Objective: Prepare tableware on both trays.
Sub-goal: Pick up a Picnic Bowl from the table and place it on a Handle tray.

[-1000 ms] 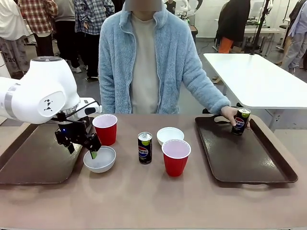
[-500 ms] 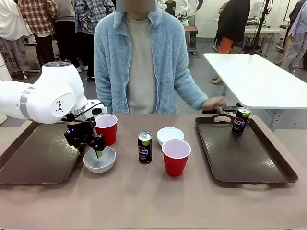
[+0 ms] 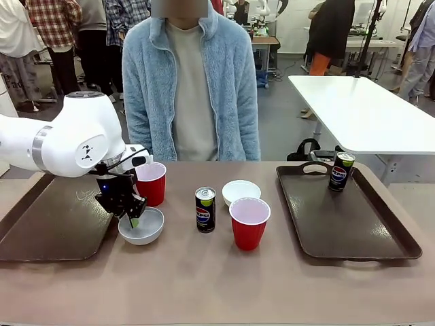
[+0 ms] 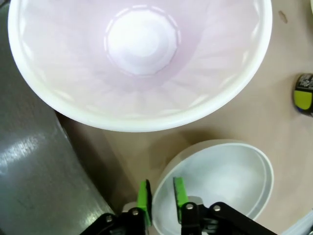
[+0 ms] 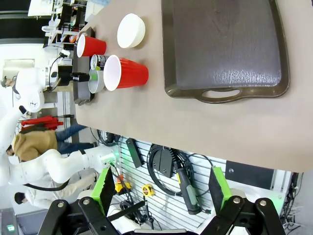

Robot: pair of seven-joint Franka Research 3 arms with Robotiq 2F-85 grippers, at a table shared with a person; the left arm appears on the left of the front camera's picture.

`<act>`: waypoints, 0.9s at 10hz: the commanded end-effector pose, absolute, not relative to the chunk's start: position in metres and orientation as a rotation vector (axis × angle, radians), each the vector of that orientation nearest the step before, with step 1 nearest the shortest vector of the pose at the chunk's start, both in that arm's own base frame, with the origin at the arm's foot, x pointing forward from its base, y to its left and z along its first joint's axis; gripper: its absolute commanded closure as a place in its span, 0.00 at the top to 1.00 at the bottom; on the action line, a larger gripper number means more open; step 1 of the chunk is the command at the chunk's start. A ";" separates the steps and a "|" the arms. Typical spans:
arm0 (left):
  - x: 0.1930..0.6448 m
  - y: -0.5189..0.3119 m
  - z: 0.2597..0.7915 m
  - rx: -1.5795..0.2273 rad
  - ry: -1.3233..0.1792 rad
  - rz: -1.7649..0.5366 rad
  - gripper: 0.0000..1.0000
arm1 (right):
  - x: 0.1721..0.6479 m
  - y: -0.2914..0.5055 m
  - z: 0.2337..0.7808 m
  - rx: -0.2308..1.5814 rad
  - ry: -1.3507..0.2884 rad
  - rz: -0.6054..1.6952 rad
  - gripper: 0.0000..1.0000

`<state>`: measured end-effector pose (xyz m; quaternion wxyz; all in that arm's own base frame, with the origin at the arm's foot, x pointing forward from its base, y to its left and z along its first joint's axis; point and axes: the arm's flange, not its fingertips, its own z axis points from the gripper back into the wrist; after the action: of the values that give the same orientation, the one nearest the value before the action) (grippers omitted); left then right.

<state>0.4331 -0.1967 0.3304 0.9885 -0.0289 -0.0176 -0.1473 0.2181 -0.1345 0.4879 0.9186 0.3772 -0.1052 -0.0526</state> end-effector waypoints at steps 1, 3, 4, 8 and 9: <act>0.435 -0.199 0.333 -0.046 -0.030 -0.274 0.07 | 0.219 -0.134 0.488 0.787 -0.218 -0.098 1.00; 0.431 -0.199 0.336 -0.042 -0.023 -0.279 0.00 | 0.219 -0.134 0.488 0.787 -0.218 -0.098 1.00; 0.428 -0.198 0.339 -0.034 -0.015 -0.280 0.00 | 0.219 -0.134 0.488 0.787 -0.218 -0.098 1.00; 0.400 -0.191 0.385 -0.103 0.011 -0.274 0.00 | 0.219 -0.134 0.488 0.787 -0.218 -0.098 1.00; 0.389 -0.184 0.410 -0.123 -0.018 -0.271 0.00 | 0.219 -0.134 0.488 0.787 -0.218 -0.098 1.00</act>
<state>0.4091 -0.1948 0.3815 0.9899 -0.0437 0.0028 -0.1351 0.2182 -0.1345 0.4876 0.9187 0.3772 -0.1048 -0.0528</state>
